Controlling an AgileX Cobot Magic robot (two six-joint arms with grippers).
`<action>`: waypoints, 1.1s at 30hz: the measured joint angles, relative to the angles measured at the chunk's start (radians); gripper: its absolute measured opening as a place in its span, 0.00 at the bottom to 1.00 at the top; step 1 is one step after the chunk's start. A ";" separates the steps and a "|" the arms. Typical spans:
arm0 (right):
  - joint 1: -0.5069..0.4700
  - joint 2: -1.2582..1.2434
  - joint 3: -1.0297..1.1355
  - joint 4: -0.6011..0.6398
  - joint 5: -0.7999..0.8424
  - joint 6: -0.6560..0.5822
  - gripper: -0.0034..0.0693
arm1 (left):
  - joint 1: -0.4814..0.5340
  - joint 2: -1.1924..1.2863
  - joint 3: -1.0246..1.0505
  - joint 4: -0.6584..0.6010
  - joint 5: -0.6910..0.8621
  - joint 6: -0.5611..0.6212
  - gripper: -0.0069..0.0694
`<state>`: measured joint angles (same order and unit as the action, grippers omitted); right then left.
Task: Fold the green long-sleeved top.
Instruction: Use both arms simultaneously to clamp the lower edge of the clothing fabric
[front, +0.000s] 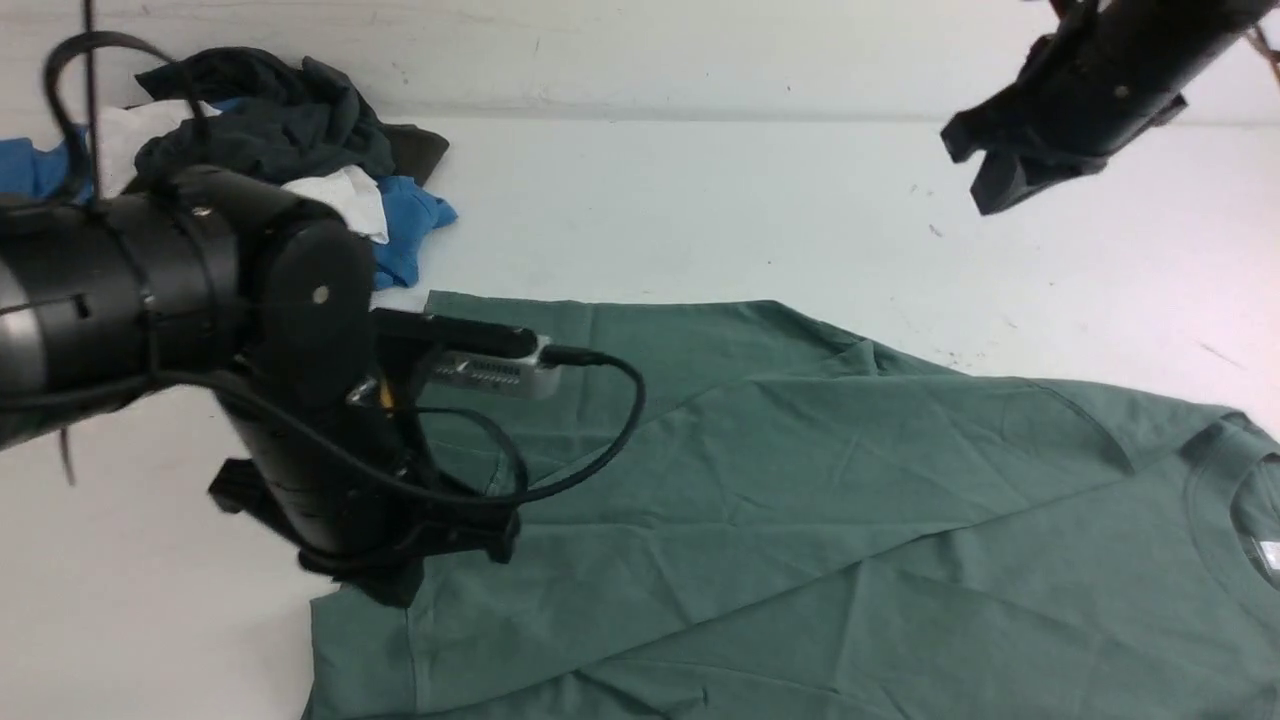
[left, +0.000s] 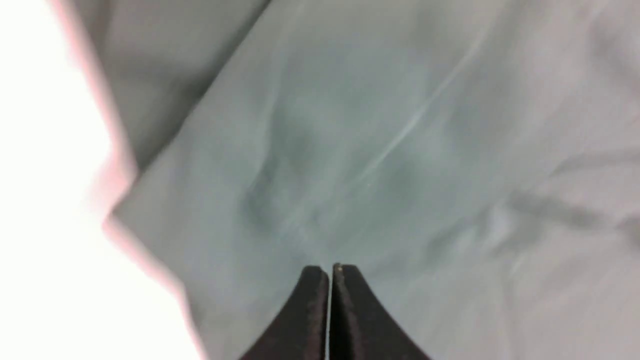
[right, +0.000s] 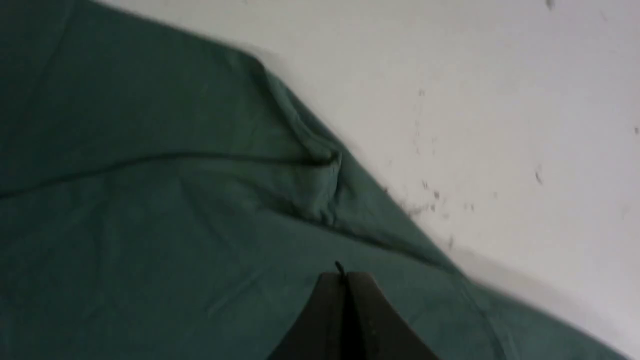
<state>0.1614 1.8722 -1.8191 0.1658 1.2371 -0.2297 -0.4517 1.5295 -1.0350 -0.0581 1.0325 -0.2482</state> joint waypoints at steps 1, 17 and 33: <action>0.000 -0.063 0.093 -0.001 0.000 0.000 0.03 | 0.007 -0.027 0.044 -0.009 0.001 -0.002 0.09; 0.000 -0.466 0.829 0.088 0.001 -0.087 0.03 | 0.010 -0.225 0.550 -0.101 -0.078 -0.112 0.09; 0.305 -0.481 0.840 0.054 -0.008 -0.029 0.03 | 0.010 -0.225 0.556 -0.056 -0.208 -0.147 0.62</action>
<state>0.4665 1.3910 -0.9795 0.2194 1.2289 -0.2587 -0.4422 1.3048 -0.4793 -0.1145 0.8243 -0.3947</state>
